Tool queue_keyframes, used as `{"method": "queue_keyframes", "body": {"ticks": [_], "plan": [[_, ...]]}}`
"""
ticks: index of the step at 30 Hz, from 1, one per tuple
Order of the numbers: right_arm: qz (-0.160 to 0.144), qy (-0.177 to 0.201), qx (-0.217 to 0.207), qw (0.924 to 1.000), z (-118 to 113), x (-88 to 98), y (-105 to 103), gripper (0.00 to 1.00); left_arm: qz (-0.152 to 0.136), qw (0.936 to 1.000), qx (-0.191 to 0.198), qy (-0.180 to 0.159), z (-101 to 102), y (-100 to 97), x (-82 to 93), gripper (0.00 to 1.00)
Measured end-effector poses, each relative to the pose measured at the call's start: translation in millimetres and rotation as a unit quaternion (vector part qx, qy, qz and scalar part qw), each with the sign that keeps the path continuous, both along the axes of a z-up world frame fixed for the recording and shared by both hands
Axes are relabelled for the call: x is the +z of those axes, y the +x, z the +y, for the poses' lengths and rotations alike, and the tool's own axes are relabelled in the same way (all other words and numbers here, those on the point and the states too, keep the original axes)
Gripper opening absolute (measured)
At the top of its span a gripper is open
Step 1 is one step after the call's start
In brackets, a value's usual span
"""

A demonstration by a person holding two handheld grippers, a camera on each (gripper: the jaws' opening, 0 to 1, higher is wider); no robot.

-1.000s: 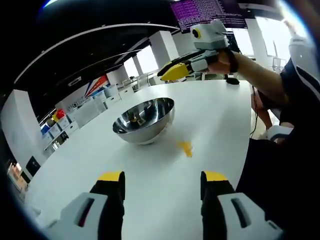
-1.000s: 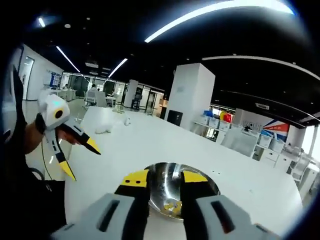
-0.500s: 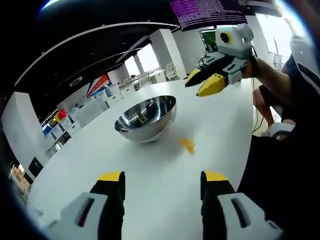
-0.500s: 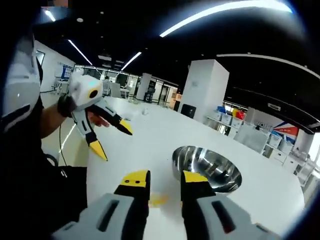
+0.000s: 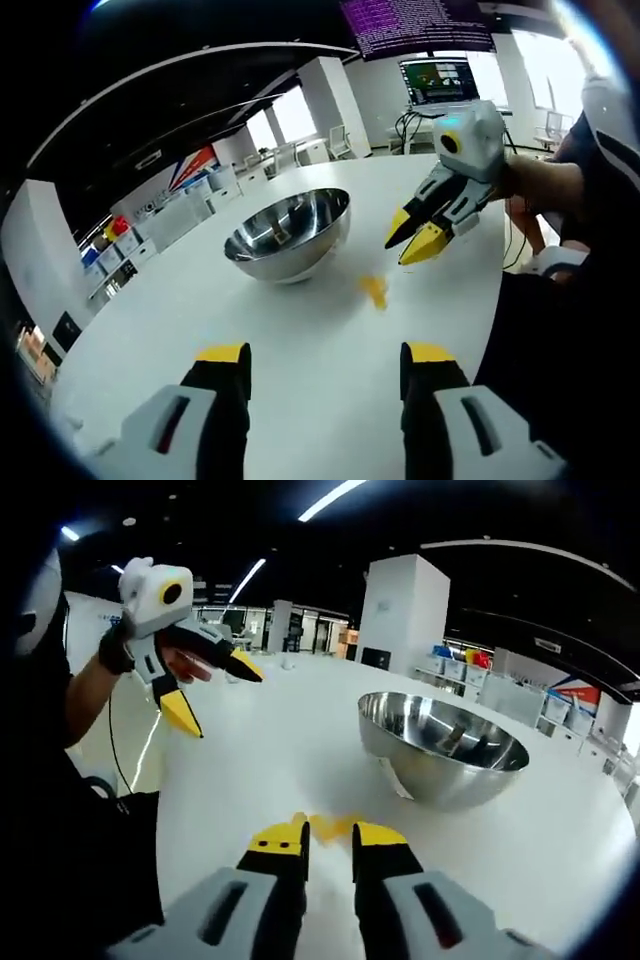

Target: Pick up the QQ candy scattered on the table and place it into the stainless steel bowl on the table

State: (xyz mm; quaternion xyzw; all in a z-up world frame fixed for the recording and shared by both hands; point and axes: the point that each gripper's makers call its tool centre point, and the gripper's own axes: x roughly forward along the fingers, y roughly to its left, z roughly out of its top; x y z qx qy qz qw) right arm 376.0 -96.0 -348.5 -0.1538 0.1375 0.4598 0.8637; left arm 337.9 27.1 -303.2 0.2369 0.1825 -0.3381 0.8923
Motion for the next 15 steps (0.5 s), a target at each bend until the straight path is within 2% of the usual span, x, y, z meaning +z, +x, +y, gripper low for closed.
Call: {"method": "queue_keyframes", "body": {"ticks": [6, 9, 12, 15], "plan": [[0.002, -0.015, -0.005, 0.9999, 11, -15.1, 8, 0.13, -0.002, 1.0000, -0.005, 0.000, -3, -1.7, 3.7, 0.60], [0.013, -0.010, -0.007, 0.9998, 14, -17.9, 10, 0.09, -0.004, 1.0000, -0.007, -0.002, -4, -2.1, 6.5, 0.60], [0.027, -0.005, -0.010, 0.9996, 16, -20.9, 10, 0.09, -0.006, 1.0000, -0.007, 0.000, -3, -2.0, 6.6, 0.60], [0.027, -0.005, -0.009, 0.9996, 17, -22.0, 10, 0.10, -0.005, 1.0000, -0.006, -0.002, -3, -2.1, 6.0, 0.60]]}}
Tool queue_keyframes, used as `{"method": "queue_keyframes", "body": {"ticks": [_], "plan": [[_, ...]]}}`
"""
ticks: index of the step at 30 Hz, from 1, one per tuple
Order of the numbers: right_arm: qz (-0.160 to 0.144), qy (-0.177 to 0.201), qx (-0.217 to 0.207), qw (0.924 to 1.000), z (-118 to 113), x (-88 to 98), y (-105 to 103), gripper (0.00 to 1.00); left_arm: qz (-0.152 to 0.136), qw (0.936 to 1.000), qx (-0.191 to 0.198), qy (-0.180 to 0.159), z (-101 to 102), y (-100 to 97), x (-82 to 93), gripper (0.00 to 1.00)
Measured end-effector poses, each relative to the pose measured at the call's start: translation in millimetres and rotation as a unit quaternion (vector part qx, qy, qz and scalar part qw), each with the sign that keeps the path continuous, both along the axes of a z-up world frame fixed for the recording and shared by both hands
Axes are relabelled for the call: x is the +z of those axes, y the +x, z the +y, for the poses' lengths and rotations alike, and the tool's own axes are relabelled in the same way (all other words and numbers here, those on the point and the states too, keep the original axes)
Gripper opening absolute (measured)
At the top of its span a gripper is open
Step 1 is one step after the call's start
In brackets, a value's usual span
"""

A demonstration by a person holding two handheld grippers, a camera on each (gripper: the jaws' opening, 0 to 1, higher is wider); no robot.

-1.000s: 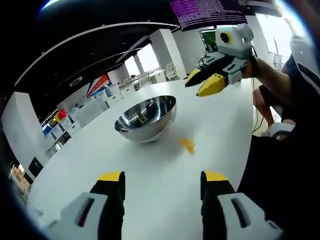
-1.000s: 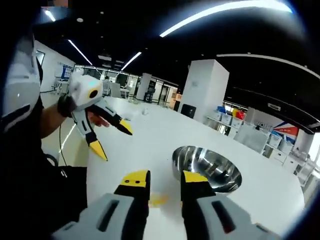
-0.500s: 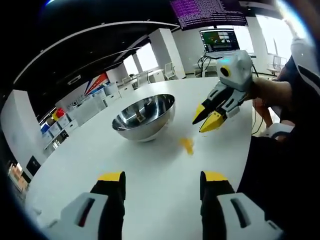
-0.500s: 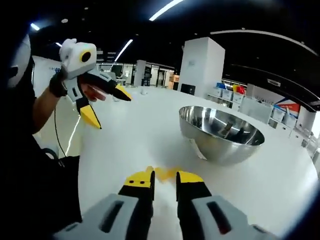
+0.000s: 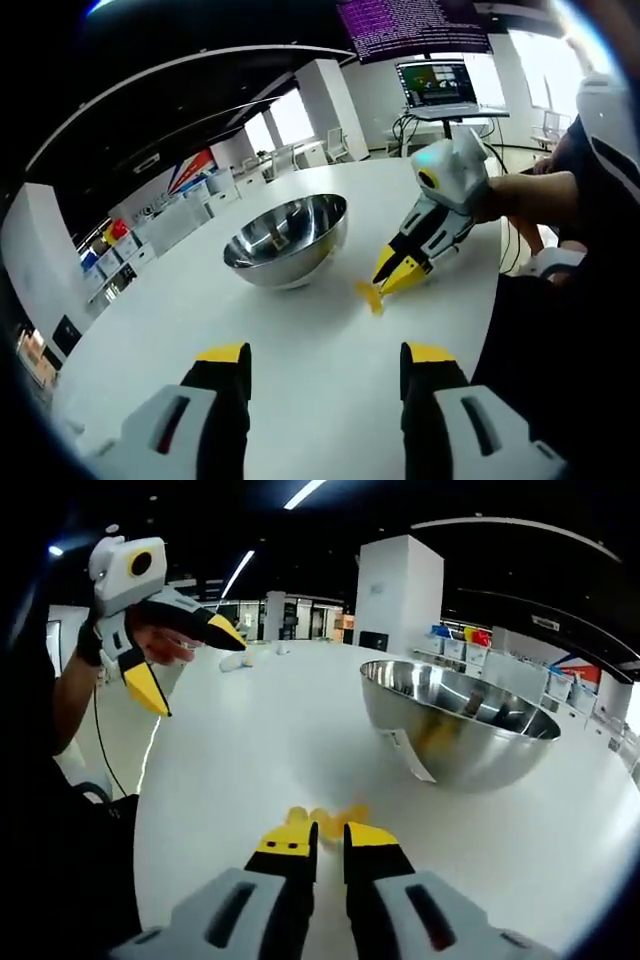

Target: Pick up the QQ candy scattered on the table and place it into the stainless steel bowl on the table

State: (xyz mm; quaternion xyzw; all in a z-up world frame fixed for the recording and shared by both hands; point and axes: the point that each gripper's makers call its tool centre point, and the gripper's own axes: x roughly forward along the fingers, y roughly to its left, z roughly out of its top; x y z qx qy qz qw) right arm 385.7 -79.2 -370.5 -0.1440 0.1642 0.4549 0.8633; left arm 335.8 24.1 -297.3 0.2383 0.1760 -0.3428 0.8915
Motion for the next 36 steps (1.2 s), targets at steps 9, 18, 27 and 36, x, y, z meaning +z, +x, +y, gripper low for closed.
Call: {"method": "queue_keyframes", "body": {"ticks": [9, 18, 27, 36], "plan": [[0.002, -0.002, -0.010, 0.9999, -1, -3.4, 4, 0.06, 0.003, 1.0000, -0.003, -0.001, -1, 0.4, -3.0, 0.60], [0.006, 0.014, -0.012, 0.9998, -4, 6.5, -3, 0.05, 0.004, 1.0000, -0.003, -0.003, 0, -0.4, -4.5, 0.60], [0.003, 0.034, -0.008, 0.9994, -6, 30.6, -13, 0.05, 0.002, 1.0000, -0.002, -0.003, 2, 2.4, -2.6, 0.60], [-0.021, 0.083, -0.007, 0.9963, -10, 87.4, -12, 0.05, 0.000, 1.0000, -0.004, -0.001, 1, 0.4, -0.9, 0.60]]}}
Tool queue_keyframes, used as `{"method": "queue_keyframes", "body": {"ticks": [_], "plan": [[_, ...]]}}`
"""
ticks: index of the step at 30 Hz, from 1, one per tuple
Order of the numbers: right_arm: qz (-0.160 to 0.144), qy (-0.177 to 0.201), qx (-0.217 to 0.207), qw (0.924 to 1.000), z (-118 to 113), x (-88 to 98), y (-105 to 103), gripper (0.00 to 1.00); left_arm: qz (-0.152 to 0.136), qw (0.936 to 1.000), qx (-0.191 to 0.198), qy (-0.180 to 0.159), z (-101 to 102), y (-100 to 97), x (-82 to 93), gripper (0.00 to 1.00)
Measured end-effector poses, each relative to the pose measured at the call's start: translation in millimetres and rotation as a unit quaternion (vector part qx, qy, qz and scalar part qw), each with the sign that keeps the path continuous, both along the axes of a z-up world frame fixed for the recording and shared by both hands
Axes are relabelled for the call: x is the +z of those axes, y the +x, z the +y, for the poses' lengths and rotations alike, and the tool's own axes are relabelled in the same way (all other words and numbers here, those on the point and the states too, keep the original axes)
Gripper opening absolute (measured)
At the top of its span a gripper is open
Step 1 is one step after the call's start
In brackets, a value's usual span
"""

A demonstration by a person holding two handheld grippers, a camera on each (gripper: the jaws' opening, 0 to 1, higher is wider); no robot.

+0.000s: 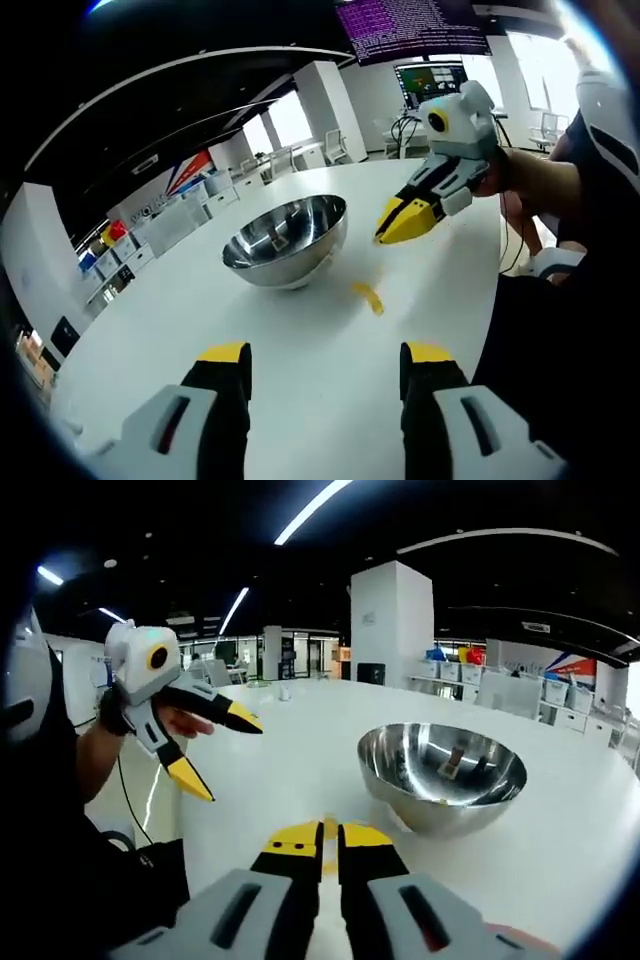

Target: Pick up the QQ candy scattered on the table and place it into the stainless steel bowl on the table

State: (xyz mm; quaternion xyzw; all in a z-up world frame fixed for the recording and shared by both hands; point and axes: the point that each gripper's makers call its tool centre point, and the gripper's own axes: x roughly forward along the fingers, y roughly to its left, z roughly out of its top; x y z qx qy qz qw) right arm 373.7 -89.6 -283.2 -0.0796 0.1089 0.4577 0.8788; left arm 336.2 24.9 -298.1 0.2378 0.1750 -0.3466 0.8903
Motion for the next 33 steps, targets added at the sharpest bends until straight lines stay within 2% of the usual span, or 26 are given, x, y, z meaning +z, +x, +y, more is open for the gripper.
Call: {"method": "queue_keyframes", "body": {"ticks": [9, 13, 16, 19, 23, 33], "plan": [[-0.061, 0.018, -0.029, 0.9976, -13, 58.0, 35, 0.05, 0.001, 1.0000, 0.002, 0.005, 1, -2.3, 1.2, 0.59], [-0.056, 0.044, -0.029, 0.9970, -15, 79.4, 55, 0.05, -0.003, 1.0000, 0.001, 0.006, -1, -2.6, 4.4, 0.59], [-0.052, 0.041, -0.029, 0.9974, -12, 85.2, 70, 0.05, -0.003, 1.0000, 0.000, 0.006, -1, -2.3, 5.1, 0.59], [-0.044, -0.002, -0.022, 0.9988, -7, 73.5, 83, 0.05, -0.003, 1.0000, 0.002, 0.008, -1, -1.7, 4.4, 0.59], [-0.032, -0.028, -0.022, 0.9989, -1, 56.7, 99, 0.05, -0.001, 1.0000, 0.003, 0.006, 0, -1.2, 3.4, 0.59], [0.009, -0.056, -0.038, 0.9976, -5, 16.4, 128, 0.05, 0.002, 0.9999, 0.007, 0.007, 2, 0.4, 0.3, 0.59]]}}
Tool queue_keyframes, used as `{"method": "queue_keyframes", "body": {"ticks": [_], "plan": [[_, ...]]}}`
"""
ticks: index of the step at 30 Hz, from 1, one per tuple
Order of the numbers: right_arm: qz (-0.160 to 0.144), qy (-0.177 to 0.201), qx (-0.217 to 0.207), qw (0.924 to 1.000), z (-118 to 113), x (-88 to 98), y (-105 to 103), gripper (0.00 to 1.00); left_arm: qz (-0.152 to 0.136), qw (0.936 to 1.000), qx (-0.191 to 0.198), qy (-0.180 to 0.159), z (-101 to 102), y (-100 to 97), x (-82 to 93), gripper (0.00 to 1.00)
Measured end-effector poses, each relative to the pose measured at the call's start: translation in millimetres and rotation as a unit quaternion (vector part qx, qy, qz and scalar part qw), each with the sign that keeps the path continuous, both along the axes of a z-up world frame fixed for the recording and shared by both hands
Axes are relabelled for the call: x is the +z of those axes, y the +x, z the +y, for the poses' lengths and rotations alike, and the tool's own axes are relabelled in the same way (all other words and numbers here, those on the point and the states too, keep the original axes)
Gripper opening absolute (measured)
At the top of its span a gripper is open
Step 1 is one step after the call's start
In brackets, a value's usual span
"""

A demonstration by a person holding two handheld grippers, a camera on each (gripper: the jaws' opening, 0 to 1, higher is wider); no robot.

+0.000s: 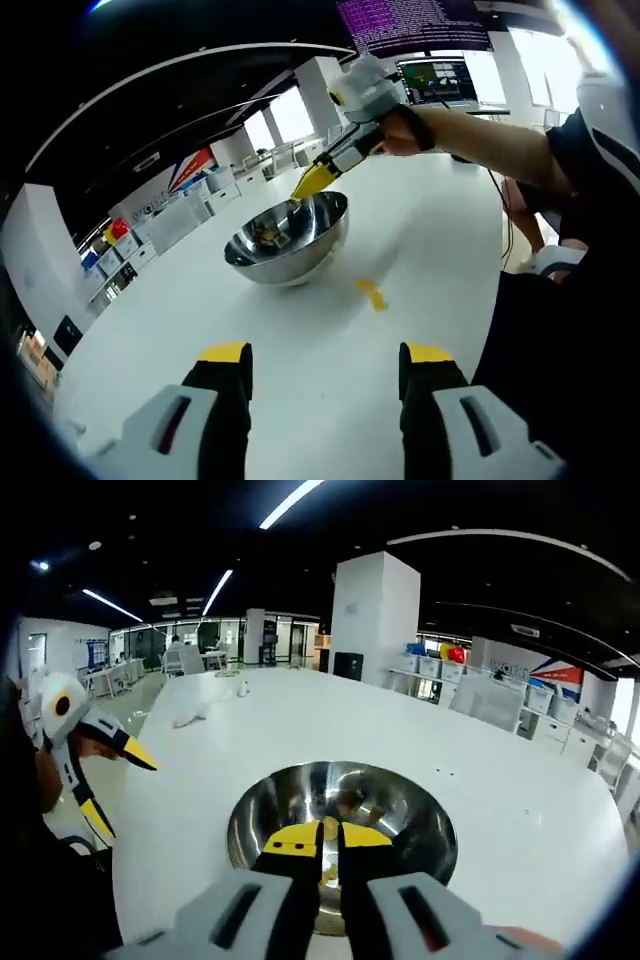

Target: Pick up the QQ candy scattered on the table and place it into the stainless steel bowl on the table

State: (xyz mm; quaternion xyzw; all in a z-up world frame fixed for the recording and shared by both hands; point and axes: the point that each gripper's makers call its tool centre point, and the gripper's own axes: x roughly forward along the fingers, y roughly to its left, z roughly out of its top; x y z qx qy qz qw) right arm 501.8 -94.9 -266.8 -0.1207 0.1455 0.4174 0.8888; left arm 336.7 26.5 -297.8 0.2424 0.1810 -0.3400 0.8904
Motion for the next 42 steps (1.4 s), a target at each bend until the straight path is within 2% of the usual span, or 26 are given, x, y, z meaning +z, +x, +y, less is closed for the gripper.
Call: {"method": "queue_keyframes", "body": {"ticks": [15, 42], "plan": [[0.013, -0.014, -0.017, 0.9997, -8, -14.3, 8, 0.04, -0.001, 1.0000, -0.005, -0.007, -2, 0.7, -0.8, 0.59], [0.010, -0.022, -0.021, 0.9995, -12, -19.5, 8, 0.04, 0.002, 1.0000, -0.005, -0.003, -2, 0.4, -2.3, 0.59]]}}
